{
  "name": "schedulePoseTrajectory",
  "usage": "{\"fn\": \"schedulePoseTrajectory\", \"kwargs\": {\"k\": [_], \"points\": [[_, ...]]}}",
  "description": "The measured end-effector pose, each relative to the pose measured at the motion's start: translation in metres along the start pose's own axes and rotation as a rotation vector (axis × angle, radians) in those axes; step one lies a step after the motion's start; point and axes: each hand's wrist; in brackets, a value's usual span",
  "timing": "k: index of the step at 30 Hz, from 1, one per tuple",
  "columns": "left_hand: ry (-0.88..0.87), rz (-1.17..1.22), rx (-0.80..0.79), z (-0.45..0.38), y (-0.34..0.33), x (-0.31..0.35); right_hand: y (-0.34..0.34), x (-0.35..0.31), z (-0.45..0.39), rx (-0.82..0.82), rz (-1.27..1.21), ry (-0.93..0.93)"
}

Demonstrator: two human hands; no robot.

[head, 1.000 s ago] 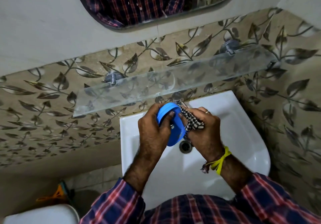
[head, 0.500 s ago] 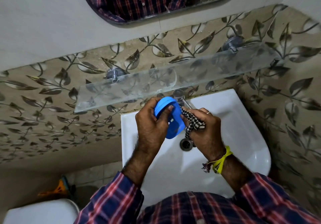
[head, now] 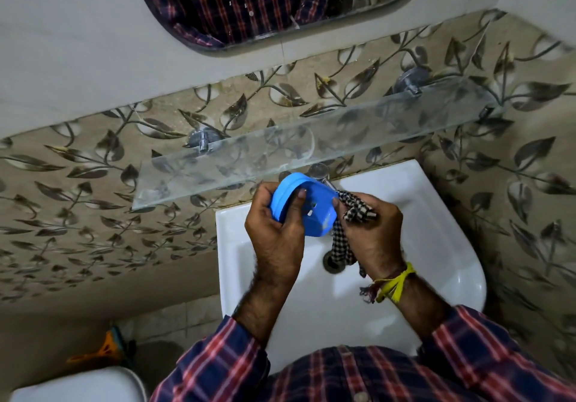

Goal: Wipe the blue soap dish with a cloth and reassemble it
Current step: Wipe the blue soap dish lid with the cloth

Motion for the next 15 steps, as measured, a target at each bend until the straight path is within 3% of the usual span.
{"fn": "schedulePoseTrajectory", "kwargs": {"k": [6,10,15], "points": [[0.141,-0.178,-0.201,-0.012,0.012,-0.01,0.014,0.0,-0.02,-0.081,0.354,0.157],[0.08,-0.153,-0.164,0.0,0.004,-0.011,0.007,0.0,-0.017,-0.003,0.03,-0.042],[-0.011,-0.172,-0.09,-0.004,0.004,-0.006,0.002,0.01,-0.004,-0.01,-0.14,-0.223]]}}
Point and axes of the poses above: each hand's wrist, its own z-axis away from the middle knuckle, its own y-axis out of the back of the hand, x = y × z, and after that the axes turned 14 degrees about -x, right-handed
